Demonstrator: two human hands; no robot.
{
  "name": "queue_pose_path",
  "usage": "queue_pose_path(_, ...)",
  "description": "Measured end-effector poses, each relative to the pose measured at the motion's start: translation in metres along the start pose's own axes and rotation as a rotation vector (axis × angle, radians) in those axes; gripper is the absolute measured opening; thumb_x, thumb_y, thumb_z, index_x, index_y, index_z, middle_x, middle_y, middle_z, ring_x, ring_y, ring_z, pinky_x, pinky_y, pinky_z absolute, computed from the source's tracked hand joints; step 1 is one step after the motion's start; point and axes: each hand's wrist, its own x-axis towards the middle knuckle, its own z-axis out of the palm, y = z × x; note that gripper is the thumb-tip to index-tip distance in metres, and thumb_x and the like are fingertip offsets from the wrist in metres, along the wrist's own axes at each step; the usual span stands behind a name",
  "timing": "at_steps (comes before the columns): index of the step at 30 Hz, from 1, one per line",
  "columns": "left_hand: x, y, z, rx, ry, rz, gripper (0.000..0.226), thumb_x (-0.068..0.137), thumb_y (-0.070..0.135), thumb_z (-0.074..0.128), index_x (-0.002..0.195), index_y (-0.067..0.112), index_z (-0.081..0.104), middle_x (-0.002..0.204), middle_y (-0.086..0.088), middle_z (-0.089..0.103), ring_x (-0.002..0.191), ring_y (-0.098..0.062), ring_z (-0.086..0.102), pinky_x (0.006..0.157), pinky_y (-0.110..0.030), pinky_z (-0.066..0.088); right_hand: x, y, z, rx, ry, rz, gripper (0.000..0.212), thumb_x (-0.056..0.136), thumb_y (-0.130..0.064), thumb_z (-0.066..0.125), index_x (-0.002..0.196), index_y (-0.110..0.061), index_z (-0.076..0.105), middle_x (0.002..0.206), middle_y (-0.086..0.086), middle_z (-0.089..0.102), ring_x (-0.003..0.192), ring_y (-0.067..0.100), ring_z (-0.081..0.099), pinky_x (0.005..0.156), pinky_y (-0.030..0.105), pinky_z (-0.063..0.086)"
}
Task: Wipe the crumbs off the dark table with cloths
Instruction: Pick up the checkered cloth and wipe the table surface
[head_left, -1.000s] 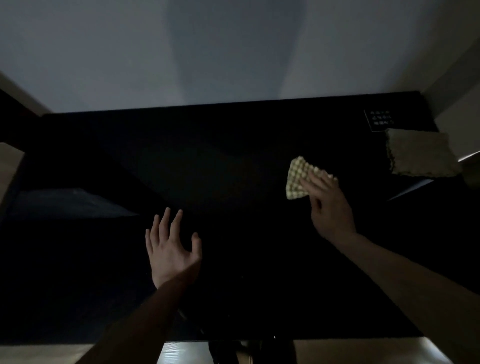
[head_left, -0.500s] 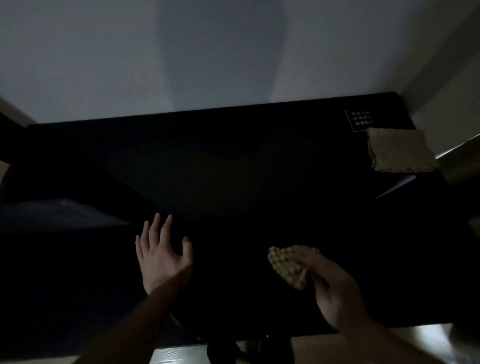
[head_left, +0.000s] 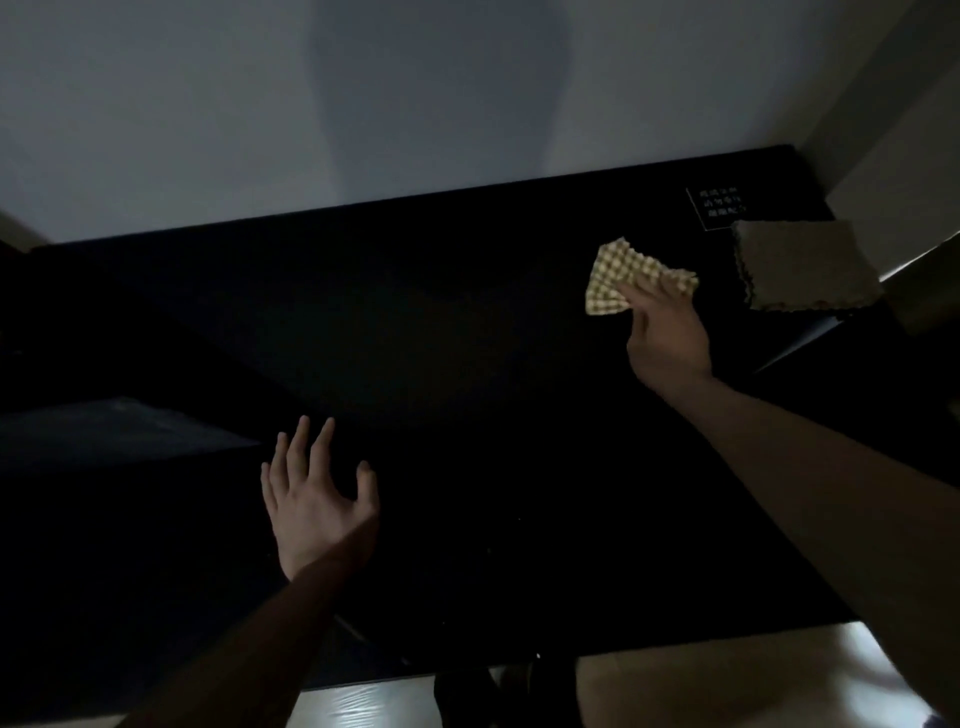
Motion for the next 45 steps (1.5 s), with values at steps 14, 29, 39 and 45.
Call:
queue_pose_path(14,-0.002,0.000,-0.003,-0.007,-0.030,-0.006,0.063,0.090,0.045,0.053,0.149,0.032,0.034,0.163,0.004,0.024,0.154,-0.017,0.009,0.126,-0.048,0.008,-0.303,0.038,-0.006,0.110,-0.028,-0.033,0.054,0.093,-0.008,0.039,0.141,-0.024,0.059,0.152,-0.004,0.055,0.149,0.025,0.041,0.122,0.043,0.032)
queue_pose_path(29,-0.002,-0.001,-0.002,0.001,-0.031,-0.005,0.065,0.086,0.047,0.048,0.148,0.032,0.034,0.163,0.002,0.024,0.154,-0.019,0.010,0.126,-0.048,0.007,-0.154,-0.039,0.027,-0.059,-0.111,-0.162,0.057,0.097,-0.012,0.046,0.153,-0.021,0.046,0.164,0.001,0.039,0.152,0.033,0.032,0.125,0.058,0.020)
queue_pose_path(39,0.000,0.002,-0.006,0.007,-0.049,-0.018,0.066,0.087,0.042,0.054,0.148,0.029,0.034,0.163,0.000,0.024,0.154,-0.022,0.010,0.126,-0.049,0.005,-0.360,-0.069,0.027,0.204,-0.212,-0.337,0.044,0.113,-0.028,0.027,0.138,-0.024,0.062,0.149,-0.004,0.059,0.149,0.012,0.041,0.115,0.037,0.039)
queue_pose_path(45,-0.002,0.000,-0.005,0.012,-0.059,-0.012,0.065,0.087,0.042,0.053,0.148,0.029,0.034,0.163,-0.001,0.023,0.154,-0.023,0.010,0.125,-0.051,0.006,-0.300,-0.043,-0.016,0.275,-0.054,-0.137,0.047,0.105,-0.020,0.031,0.144,-0.015,0.057,0.156,-0.004,0.050,0.148,0.016,0.043,0.120,0.043,0.037)
